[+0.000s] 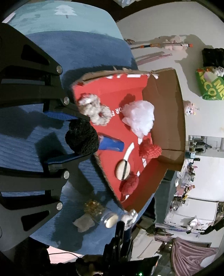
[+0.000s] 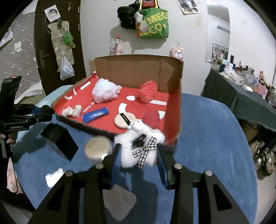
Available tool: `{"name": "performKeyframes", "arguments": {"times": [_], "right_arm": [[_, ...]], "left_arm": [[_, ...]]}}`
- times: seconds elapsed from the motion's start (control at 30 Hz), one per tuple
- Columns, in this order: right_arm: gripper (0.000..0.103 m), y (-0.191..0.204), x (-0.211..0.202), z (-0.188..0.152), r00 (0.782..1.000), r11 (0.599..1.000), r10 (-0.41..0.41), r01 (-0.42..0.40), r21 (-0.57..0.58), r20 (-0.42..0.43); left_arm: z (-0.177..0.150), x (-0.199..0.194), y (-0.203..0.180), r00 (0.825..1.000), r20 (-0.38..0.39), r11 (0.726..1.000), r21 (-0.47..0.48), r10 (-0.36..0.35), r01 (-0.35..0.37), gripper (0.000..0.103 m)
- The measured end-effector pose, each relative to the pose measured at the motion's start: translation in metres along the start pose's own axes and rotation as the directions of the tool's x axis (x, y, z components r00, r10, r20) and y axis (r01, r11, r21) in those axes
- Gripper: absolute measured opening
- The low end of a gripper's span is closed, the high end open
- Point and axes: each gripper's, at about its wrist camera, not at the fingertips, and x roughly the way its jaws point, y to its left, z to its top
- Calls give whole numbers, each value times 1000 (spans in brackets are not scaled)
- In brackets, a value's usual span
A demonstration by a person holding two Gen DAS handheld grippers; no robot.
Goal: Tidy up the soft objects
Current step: 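Carry the plush sheep and black fluffy ball over the red box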
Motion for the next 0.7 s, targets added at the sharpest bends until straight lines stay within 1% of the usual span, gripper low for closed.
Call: {"name": "performKeyframes", "arguments": {"times": [0.2,0.33,0.47,0.6,0.7], "right_arm": [[42,-5,18,29,997,998,69,-69,3,-20],[42,-4,39,55,992,993,114,-115,-12,-58],[42,3,65,76,987,991,125,-129,-34,-105],[42,9,98,95,978,990,119,-129,-49,-172],[42,12,123,104,965,990,122,-136,-42,-231]], "left_arm": [[28,15,2,999,-14,999,11,-36,36,33],[47,35,1,998,-48,999,22,-44,45,33],[66,60,2,994,-106,999,33,-33,37,33],[78,88,7,984,-177,999,34,-6,12,33],[84,108,12,973,-229,1000,25,7,-1,33]]}}
